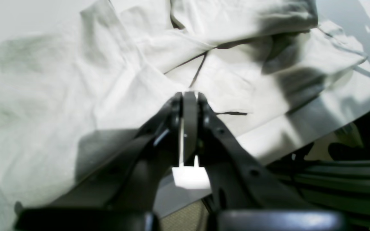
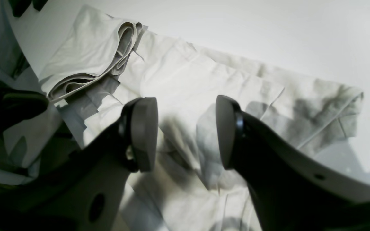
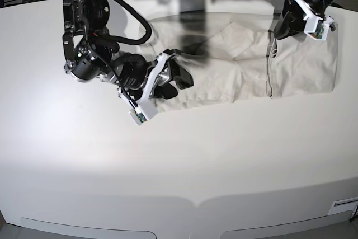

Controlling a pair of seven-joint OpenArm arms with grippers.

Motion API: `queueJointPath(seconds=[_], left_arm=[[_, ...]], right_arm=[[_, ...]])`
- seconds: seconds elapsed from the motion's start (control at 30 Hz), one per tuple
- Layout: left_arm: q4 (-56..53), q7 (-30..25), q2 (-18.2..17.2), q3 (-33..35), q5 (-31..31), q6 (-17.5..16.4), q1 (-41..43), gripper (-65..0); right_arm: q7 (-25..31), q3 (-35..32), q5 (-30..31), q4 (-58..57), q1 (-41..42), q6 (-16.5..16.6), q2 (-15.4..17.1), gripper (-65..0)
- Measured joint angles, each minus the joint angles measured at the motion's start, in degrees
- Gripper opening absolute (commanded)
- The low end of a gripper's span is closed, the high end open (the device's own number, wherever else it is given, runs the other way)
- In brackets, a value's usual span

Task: Fold the T-shirt properly
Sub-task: 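Release the left gripper and lift it off the folded shirt, then grasp the shirt end with the right gripper and fold it toward the left gripper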

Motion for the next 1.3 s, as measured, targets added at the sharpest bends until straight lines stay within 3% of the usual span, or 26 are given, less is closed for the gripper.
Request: queueJointPath(seconds=[0.07, 0.13, 0.37, 0.53, 0.7, 0.87, 0.93, 1.13, 1.2, 1.3], left_arm=[[0.0, 0.0, 0.0, 0.0, -0.3, 0.0, 0.0, -44.2], [0.0, 0.0, 0.0, 0.0, -0.4, 0.0, 0.0, -39.4], [0.0, 0.0, 0.0, 0.0, -1.3, 0.0, 0.0, -39.4], [0.0, 0.0, -0.1, 0.0, -2.1, 0.0, -0.5, -39.4], [0.0, 0.0, -0.1, 0.0, -2.2, 0.0, -0.4, -39.4], [0.0, 0.0, -0.1, 0.0, -2.1, 0.0, -0.4, -39.5], [0.0, 0.0, -0.1, 0.0, -2.1, 0.0, -0.4, -39.5], [0.0, 0.0, -0.1, 0.0, -2.1, 0.0, -0.4, -39.5], [0.0, 0.0, -0.1, 0.0, -2.2, 0.0, -0.4, -39.5], [0.0, 0.0, -0.1, 0.0, -2.2, 0.0, -0.4, -39.5]], right_arm=[[-0.5, 0.0, 0.0, 0.0, 0.0, 0.0, 0.0, -35.5], [-0.5, 0.0, 0.0, 0.0, 0.0, 0.0, 0.0, -35.5], [-0.7, 0.0, 0.1, 0.0, 0.0, 0.0, 0.0, -35.5], [-9.3, 0.0, 9.0, 0.0, 1.7, 0.0, 0.0, -35.5], [-11.7, 1.4, 8.4, 0.0, 2.1, 0.0, 0.0, -35.4], [-12.1, 5.5, 9.6, 0.0, 0.3, 0.0, 1.1, -24.5], [-12.0, 7.4, 10.5, 0.0, -1.1, 0.0, 2.4, -23.1], [-12.4, 13.4, 12.1, 0.0, -5.1, -5.6, 6.6, -23.1], [-12.6, 15.1, 12.2, 0.0, -5.2, -7.5, 6.7, -23.1], [-12.5, 16.0, 12.2, 0.0, -5.2, -7.9, 6.7, -23.1]])
